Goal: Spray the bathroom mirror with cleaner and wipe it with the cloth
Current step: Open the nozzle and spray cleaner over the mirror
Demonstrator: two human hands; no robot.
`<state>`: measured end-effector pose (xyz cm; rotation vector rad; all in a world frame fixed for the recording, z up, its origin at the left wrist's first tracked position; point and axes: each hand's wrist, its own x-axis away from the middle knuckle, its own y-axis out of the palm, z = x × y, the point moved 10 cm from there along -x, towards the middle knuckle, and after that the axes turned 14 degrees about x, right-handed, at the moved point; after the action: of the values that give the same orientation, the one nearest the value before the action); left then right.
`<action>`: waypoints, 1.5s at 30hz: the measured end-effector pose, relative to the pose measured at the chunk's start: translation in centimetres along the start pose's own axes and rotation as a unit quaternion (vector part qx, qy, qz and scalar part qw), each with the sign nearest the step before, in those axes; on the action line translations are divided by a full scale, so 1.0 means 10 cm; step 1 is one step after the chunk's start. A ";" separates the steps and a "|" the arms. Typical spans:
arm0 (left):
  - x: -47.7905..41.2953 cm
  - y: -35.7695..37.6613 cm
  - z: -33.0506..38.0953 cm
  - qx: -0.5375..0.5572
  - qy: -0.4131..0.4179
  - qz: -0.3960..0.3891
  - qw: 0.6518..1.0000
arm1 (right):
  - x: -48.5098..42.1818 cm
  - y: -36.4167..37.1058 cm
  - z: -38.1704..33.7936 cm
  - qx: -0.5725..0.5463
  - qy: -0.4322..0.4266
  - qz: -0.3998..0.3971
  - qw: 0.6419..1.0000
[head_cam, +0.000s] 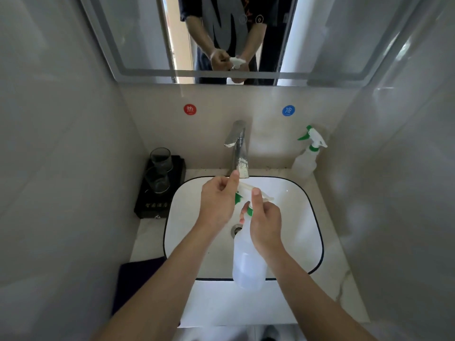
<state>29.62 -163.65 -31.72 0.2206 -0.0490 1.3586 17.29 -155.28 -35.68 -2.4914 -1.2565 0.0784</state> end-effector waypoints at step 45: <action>0.15 0.50 -0.07 -0.013 -0.005 0.008 1.000 | -0.41 -0.37 0.18 0.012 -0.030 -0.083 0.996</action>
<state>24.99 -161.12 -31.47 0.2052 -0.0768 1.3723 11.61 -155.99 -36.62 -2.3703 -1.4734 0.1275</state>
